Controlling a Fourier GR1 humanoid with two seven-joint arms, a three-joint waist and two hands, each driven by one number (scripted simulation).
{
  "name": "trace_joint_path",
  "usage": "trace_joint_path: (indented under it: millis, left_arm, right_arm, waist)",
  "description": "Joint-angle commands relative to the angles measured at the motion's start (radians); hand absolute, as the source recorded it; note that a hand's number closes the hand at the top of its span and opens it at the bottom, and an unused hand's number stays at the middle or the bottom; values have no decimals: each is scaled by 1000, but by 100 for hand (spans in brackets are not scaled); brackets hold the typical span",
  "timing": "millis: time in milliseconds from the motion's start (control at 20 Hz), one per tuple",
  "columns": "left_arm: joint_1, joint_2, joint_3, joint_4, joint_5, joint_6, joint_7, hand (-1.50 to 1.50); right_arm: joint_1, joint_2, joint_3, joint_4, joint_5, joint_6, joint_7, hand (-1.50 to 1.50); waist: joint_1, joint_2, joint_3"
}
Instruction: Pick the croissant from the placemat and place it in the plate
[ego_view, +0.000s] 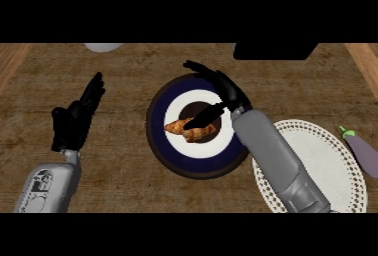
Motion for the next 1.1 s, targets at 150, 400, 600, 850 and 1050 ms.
trace_joint_path:
  millis: [150,400,600,850,1050]
  left_arm:
    - [27,5,-3,-83,7,-7,52,0]
    - [-31,-26,-15,18,-32,26,23,0]
    - [22,-10,-13,-49,-8,-10,10,0]
    - [-12,-2,4,-19,-4,-19,22,0]
    - [-18,-21,-5,22,-25,-3,-18,0]
  right_arm:
    - [31,-150,-217,5,-163,63,-6,-150]
    - [34,-241,-308,126,-206,123,-95,-150]
    - [66,-376,-362,237,-227,256,-203,-150]
    - [55,-440,-351,375,-179,360,-332,-150]
    - [-31,-469,-369,517,-149,355,-387,-150]
  waist:
    - [-9,-3,0]
    - [-6,4,0]
    - [7,7,1]
    - [8,7,1]
    - [21,13,2]
